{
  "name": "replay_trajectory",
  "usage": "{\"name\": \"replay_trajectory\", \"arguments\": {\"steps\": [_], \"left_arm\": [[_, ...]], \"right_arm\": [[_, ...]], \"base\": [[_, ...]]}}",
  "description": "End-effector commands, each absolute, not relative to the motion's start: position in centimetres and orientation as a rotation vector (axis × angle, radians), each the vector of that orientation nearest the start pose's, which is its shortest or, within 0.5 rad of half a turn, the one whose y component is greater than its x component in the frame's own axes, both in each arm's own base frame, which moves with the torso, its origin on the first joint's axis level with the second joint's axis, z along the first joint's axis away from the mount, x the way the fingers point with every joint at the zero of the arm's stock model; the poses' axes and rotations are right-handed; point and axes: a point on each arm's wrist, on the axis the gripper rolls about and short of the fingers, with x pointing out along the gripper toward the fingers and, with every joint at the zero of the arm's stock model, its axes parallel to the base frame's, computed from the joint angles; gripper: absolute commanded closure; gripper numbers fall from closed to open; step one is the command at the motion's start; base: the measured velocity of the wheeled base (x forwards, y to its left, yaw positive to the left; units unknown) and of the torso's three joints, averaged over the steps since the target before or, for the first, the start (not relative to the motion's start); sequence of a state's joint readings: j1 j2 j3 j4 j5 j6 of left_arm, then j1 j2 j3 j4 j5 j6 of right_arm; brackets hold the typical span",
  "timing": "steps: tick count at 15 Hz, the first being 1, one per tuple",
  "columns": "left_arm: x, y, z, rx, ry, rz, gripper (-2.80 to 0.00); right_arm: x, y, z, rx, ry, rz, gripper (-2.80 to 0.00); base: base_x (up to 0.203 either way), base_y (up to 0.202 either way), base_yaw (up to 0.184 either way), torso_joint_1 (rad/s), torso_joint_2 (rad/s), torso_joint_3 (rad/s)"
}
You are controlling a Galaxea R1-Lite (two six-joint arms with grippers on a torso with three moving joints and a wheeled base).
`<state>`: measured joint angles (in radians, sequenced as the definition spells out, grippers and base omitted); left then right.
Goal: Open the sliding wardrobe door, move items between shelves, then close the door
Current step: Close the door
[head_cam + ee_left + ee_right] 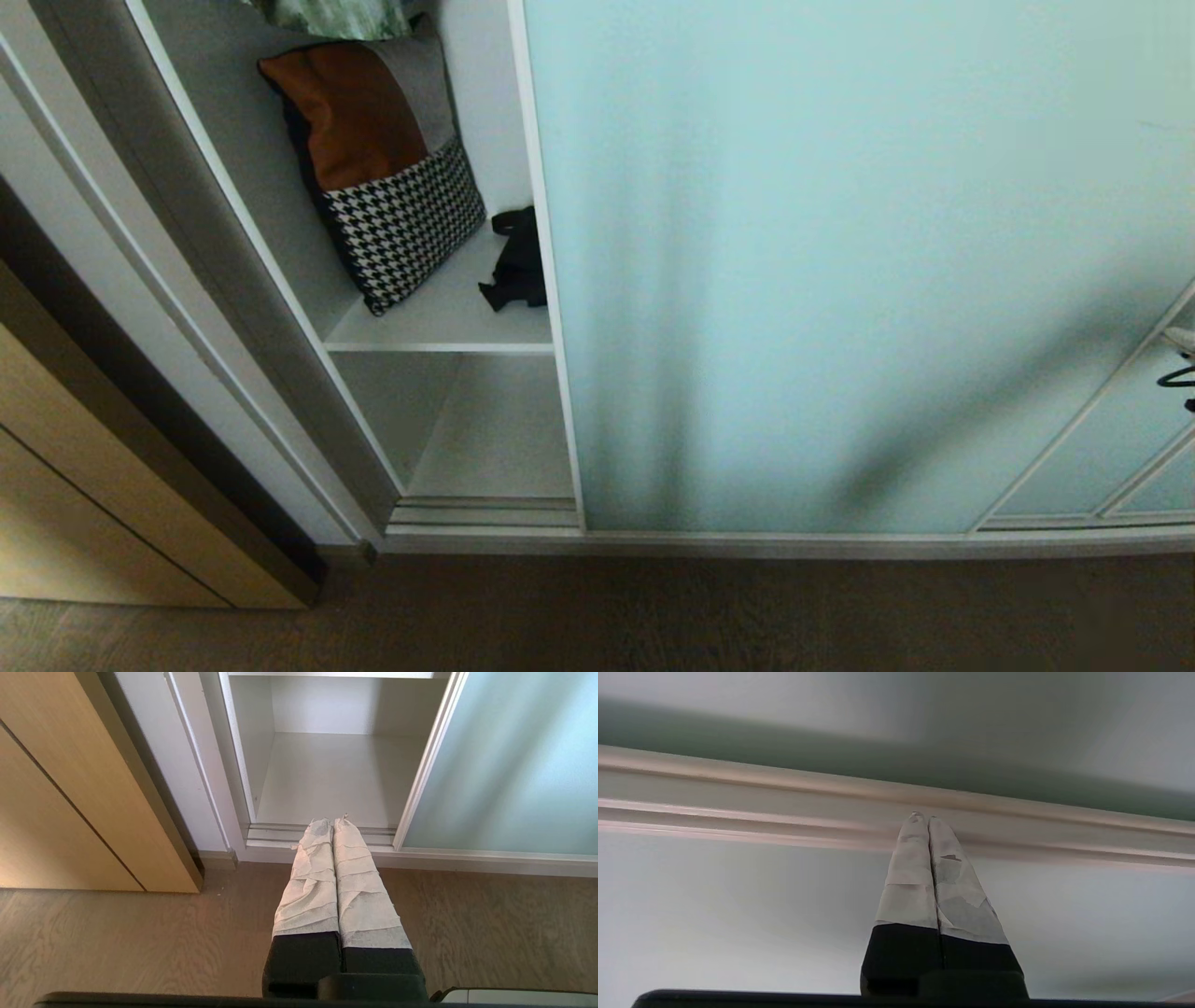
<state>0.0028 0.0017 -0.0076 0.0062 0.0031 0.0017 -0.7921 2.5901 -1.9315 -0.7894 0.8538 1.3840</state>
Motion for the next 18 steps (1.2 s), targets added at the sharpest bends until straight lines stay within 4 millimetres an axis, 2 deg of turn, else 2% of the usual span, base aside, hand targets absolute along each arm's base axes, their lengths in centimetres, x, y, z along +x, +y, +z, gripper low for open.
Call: {"name": "replay_trajectory", "arguments": {"steps": [1,9,18], "left_arm": [[-2.3,0.0,7.7,0.002,0.0,0.007,0.0],[-2.3,0.0,7.7,0.002,0.003,0.007,0.0],[-2.3,0.0,7.7,0.002,0.002,0.007,0.0]], "right_arm": [[38.8,-36.7,12.3,1.284,-0.036,0.117,0.0],[39.1,-35.6,12.3,1.283,-0.015,0.118,0.0],[40.1,-30.3,11.6,1.229,0.08,0.162,0.0]], "base": [[0.0,0.0,0.0,0.0,0.0,0.0],[0.0,0.0,0.0,0.0,0.0,0.0],[0.0,0.0,0.0,0.0,0.0,0.0]]}}
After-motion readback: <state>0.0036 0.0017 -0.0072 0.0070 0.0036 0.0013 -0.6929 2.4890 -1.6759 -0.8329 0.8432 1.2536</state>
